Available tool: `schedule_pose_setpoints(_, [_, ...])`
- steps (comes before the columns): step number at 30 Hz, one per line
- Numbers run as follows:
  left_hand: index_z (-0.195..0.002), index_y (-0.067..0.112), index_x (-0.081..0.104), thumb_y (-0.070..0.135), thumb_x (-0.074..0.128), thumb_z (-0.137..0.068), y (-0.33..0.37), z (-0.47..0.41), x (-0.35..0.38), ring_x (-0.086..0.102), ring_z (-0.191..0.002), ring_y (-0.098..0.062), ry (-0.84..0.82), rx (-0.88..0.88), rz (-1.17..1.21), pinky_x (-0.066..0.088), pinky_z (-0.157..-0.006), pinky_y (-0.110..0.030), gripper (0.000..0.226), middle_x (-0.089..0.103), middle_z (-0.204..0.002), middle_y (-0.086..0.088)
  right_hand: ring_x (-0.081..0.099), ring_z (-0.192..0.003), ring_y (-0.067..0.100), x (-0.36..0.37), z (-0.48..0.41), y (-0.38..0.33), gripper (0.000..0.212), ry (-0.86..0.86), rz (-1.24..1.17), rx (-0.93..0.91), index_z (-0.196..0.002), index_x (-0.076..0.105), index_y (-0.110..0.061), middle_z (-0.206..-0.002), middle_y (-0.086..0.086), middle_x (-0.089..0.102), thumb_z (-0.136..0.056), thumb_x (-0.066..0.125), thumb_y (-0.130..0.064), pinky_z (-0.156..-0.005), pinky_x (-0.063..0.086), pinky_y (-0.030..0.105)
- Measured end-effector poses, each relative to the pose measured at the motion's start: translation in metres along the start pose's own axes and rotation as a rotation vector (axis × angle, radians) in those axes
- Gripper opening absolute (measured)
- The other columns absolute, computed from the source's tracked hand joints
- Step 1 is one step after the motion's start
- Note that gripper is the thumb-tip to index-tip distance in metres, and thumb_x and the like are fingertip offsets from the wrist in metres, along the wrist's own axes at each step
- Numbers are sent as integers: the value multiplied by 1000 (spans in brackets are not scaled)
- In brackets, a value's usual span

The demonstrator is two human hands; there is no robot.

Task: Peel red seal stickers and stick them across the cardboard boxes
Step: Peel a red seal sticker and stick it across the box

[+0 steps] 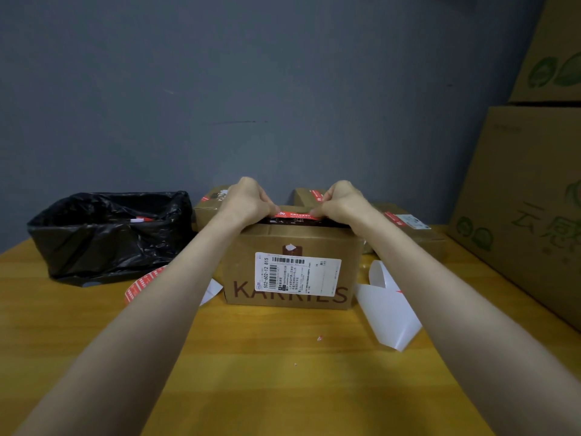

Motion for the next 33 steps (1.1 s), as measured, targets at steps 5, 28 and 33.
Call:
schedule_pose_setpoints(5, [-83,5,74,12,71,-81,-2,-1,5,64,-95,-21,41,89,-78,48,-81,-29,8,72,-92,-8,56,-100,23,2,6,-1,20,49,49,-50,-88,56,-15,-105,6,60,-80,72,-22,-72,41,30])
schedule_pose_setpoints(28, [-85,5,67,15,65,-83,-8,-13,18,59,-97,-35,60,131,-268,51,-83,-43,10,66,-97,-14,50,-111,36,17,11,-12,32,52,317,-187,-119,42,-2,-118,18,51,-89,50,-4,-73,37,34])
schedule_pose_setpoints(33, [-94,7,66,25,68,-84,-10,-13,15,58,-99,-31,-1,128,-281,50,-84,-40,21,64,-101,-12,44,-119,35,11,9,-8,41,43,308,-122,-125,37,-3,-124,16,48,-90,56,-14,-75,38,36])
Point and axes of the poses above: each hand's wrist, its own z-axis away from the middle knuckle, its own x-axis out of the palm, y = z × x, the point moved 5 cm from there along -z, towards the middle knuckle
